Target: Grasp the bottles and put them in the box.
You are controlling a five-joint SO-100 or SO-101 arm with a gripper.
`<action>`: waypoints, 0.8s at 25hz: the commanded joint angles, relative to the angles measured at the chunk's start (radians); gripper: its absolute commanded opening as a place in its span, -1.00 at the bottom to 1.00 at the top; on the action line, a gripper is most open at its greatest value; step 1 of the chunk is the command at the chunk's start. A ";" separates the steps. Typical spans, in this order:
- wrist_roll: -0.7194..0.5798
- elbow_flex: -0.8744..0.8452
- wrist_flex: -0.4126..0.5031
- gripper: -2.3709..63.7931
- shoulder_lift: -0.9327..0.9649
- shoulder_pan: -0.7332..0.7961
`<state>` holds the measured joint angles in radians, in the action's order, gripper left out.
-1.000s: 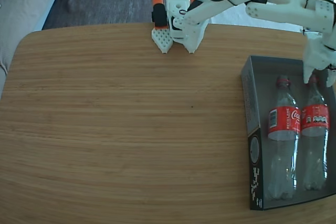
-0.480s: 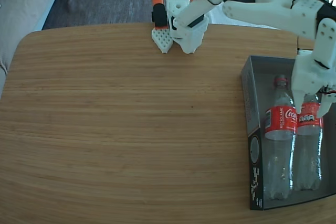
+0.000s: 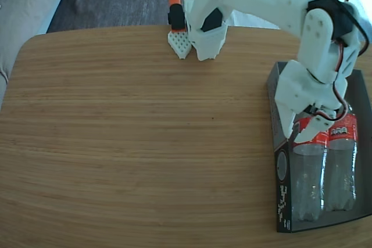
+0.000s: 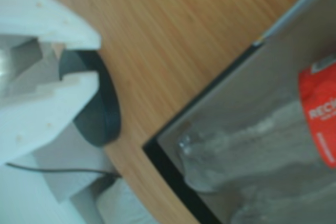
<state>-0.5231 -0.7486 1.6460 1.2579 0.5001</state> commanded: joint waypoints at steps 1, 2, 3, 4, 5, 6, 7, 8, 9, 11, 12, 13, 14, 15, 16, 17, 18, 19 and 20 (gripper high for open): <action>0.055 -0.029 0.069 -0.90 0.123 -0.098; 0.069 -0.054 0.069 -0.90 0.140 -0.132; 0.084 -0.083 0.067 -0.90 0.160 -0.164; 0.103 -0.115 0.067 -0.90 0.179 -0.193; 0.126 -0.147 0.058 -0.90 0.204 -0.221; 0.153 -0.187 0.038 -0.90 0.232 -0.252; 0.187 -0.229 0.018 -0.90 0.265 -0.278; 0.225 -0.275 -0.005 -0.90 0.305 -0.298; 0.256 -0.321 -0.029 -0.90 0.350 -0.313; 0.275 -0.433 -0.087 -0.90 0.449 -0.351; 0.275 -0.499 -0.126 -0.90 0.494 -0.371; 0.276 -0.561 -0.164 -0.90 0.541 -0.390; 0.278 -0.626 -0.196 -0.90 0.589 -0.405; 0.278 -0.689 -0.229 -0.90 0.634 -0.417; 0.276 -0.750 -0.256 -0.90 0.676 -0.425; 0.273 -0.810 -0.284 -0.90 0.721 -0.434; 0.272 -0.870 -0.311 -0.90 0.759 -0.439; 0.270 -0.930 -0.339 -0.89 0.796 -0.446; 0.270 -0.985 -0.370 -0.89 0.833 -0.453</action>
<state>-0.2500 -1.6521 1.3346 1.9850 0.0614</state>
